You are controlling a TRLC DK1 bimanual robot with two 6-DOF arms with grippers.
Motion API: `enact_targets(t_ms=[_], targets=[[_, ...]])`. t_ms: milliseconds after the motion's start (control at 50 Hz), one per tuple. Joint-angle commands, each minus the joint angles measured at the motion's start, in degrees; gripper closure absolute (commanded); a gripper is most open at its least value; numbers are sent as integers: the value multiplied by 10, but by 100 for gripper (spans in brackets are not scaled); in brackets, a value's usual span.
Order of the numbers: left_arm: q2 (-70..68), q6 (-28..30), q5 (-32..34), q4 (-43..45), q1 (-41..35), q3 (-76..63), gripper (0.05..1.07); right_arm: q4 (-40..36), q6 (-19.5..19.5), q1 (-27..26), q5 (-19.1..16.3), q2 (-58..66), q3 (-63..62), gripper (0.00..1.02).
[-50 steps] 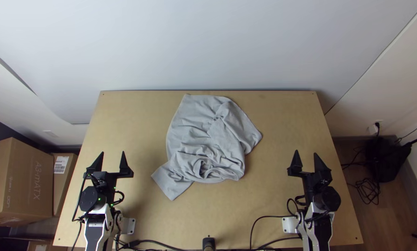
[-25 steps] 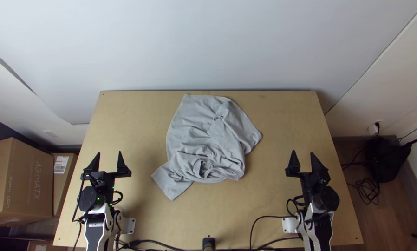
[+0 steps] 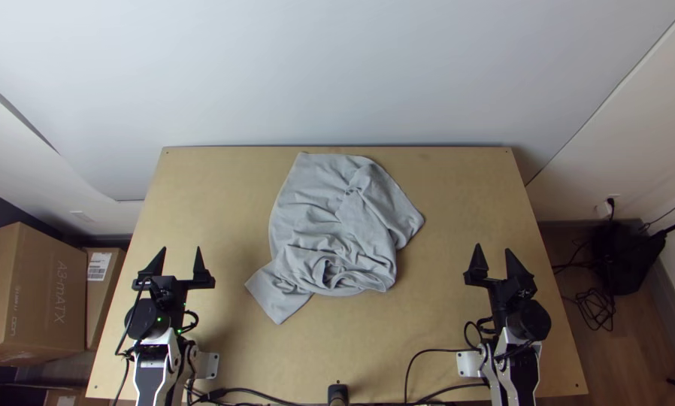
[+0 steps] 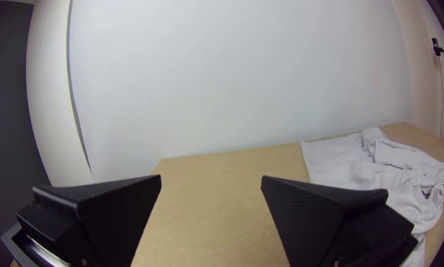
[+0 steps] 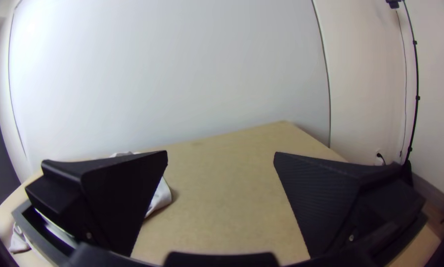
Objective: Fold the t-shirt
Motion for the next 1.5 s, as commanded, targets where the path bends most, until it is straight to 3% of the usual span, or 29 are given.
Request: enact_targets(t_ms=[0, 340, 620, 960, 1080, 1240, 1380, 1480], targets=[[58, 11, -2, -7, -3, 48, 10, -16, 10, -3, 4, 0, 14, 3], [262, 11, 4, -49, -3, 204, 10, -15, -9, -8, 4, 23, 59, 3], [440, -13, 9, -169, -15, 378, 10, -18, -18, 1, -9, 194, 170, 3], [626, -79, 81, -351, -7, 535, 10, -168, -5, 51, -35, 398, 332, 3], [622, -107, 148, -370, 10, 553, 10, -192, 43, 83, -45, 422, 361, 3], [628, -128, 229, -398, 72, 581, 10, -241, 117, 173, -59, 506, 416, 3], [618, -134, 246, -418, 103, 583, 10, -253, 180, 234, -84, 554, 443, 3], [601, -135, 259, -421, 121, 575, 10, -273, 227, 239, -122, 594, 469, 3]])
